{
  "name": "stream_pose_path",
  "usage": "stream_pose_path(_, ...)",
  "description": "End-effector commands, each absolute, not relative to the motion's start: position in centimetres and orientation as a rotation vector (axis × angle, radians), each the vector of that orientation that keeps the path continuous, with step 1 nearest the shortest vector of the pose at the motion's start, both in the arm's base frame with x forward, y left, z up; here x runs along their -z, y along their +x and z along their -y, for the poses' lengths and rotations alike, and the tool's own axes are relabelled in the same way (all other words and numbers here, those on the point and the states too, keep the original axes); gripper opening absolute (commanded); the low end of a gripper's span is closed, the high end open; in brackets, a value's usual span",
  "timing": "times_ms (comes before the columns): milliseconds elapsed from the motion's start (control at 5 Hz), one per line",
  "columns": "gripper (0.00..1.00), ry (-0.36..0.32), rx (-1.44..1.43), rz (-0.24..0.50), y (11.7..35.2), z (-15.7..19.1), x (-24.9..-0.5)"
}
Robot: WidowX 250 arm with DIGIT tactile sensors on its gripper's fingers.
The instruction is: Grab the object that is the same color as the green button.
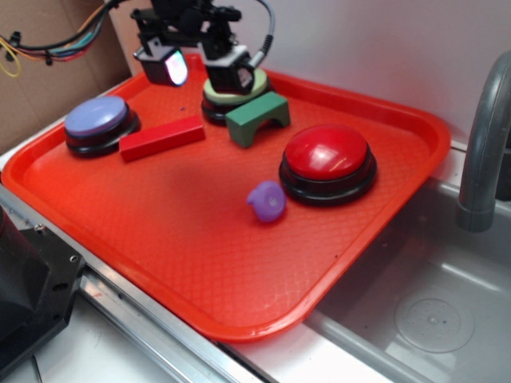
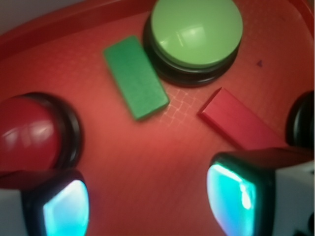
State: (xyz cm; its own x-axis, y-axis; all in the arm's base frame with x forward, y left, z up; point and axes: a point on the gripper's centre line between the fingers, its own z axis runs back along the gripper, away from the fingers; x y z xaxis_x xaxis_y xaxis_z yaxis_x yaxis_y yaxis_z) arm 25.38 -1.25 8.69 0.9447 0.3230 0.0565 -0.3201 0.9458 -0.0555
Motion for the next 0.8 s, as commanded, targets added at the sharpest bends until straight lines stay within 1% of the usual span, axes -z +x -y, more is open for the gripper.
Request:
stream_pose_path(0, 1.0, -0.064, -0.367, 0.106, 29.6, -0.6, -7.2)
stream_pose_path(200, 1.0, -0.064, -0.322, 0.08, 30.8, -0.3, -5.8)
stream_pose_path(400, 1.0, -0.048, -0.317, 0.054, 30.9, 0.5, -4.8)
stream_pose_path(600, 1.0, -0.029, -0.317, 0.026, 30.5, 0.7, -3.8)
